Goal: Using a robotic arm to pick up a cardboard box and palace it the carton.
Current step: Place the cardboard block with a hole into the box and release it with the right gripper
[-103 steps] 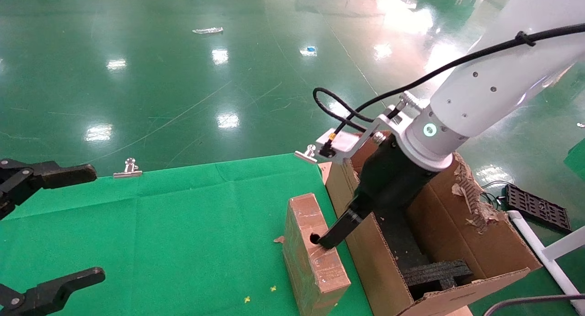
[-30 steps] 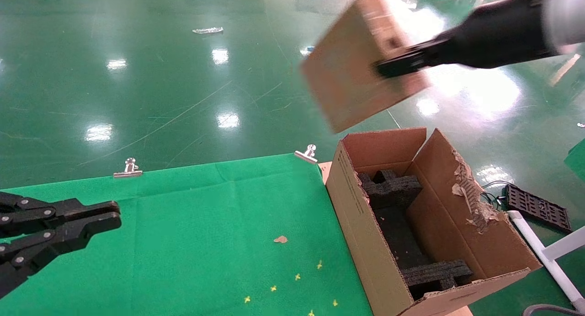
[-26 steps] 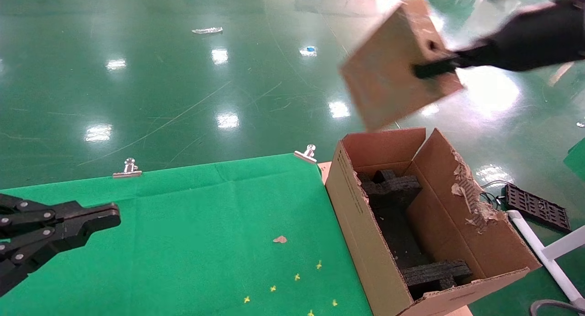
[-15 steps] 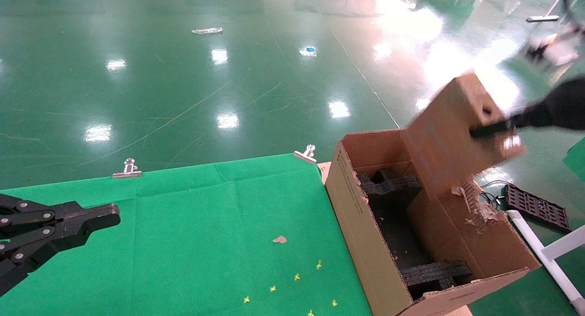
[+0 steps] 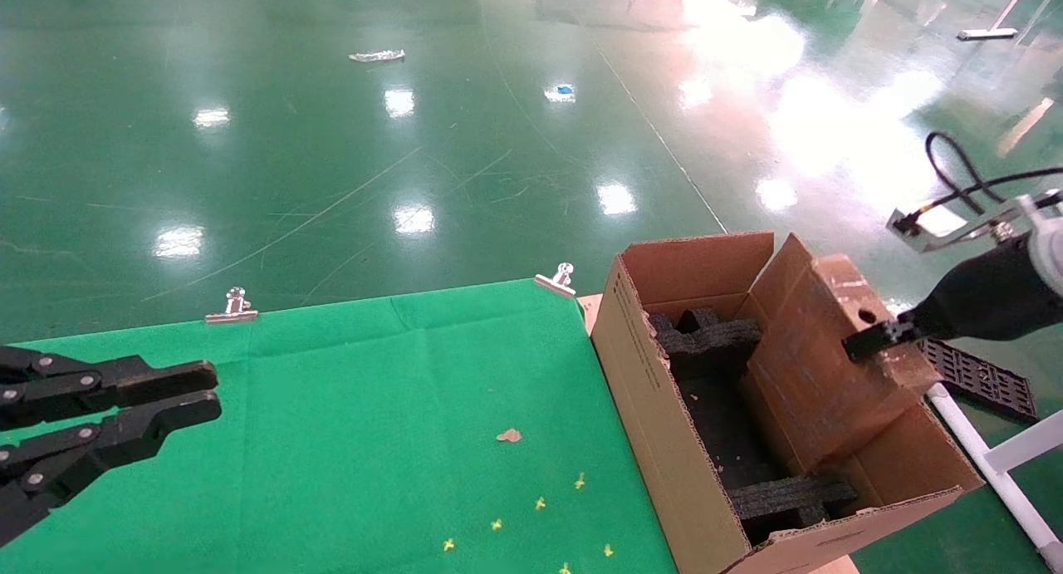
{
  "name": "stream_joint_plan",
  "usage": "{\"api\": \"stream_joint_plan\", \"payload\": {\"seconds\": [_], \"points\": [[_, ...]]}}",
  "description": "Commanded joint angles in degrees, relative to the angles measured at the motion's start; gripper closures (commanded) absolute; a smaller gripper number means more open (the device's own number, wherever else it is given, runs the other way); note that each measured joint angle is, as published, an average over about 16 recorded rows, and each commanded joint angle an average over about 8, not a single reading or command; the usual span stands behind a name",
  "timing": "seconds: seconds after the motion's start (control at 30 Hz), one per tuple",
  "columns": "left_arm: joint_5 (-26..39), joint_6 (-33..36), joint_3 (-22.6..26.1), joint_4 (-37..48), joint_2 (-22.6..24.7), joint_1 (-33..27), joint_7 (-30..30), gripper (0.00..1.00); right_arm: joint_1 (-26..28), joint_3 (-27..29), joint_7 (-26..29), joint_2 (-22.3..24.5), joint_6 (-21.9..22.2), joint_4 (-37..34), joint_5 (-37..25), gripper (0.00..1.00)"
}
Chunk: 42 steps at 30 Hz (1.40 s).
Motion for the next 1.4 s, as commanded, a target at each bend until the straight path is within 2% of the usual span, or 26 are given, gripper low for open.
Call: {"api": "stream_joint_plan", "payload": {"seconds": [0.03, 0.3, 0.7, 1.13, 1.17, 1.2, 1.4], "points": [[0.0, 0.0, 0.0, 0.0, 0.0, 0.0, 0.0, 0.00, -0.9, -0.5, -0.2, -0.8, 0.2, -1.7, -0.3, 1.00], [0.0, 0.0, 0.0, 0.0, 0.0, 0.0, 0.0, 0.00, -4.8, -1.3, -0.5, -3.7, 3.1, -6.2, -0.8, 1.00], [-0.1, 0.0, 0.1, 0.0, 0.0, 0.0, 0.0, 0.00, -13.4, -1.2, -1.8, -9.3, 8.4, -13.8, 2.0, 1.00], [-0.1, -0.1, 0.1, 0.0, 0.0, 0.0, 0.1, 0.00, -22.6, 1.1, -6.6, -12.1, 15.1, -20.3, 7.2, 1.00], [-0.1, -0.1, 0.1, 0.0, -0.1, 0.0, 0.1, 0.00, -23.1, 1.3, -7.1, -12.1, 15.4, -20.6, 7.6, 0.97], [-0.1, -0.1, 0.1, 0.0, -0.1, 0.0, 0.1, 0.00, -23.5, 1.5, -7.7, -12.2, 15.7, -20.9, 7.9, 0.87], [-0.1, -0.1, 0.1, 0.0, -0.1, 0.0, 0.1, 0.00, -24.7, 2.4, -10.7, -12.5, 16.0, -23.2, 9.4, 0.12]]}}
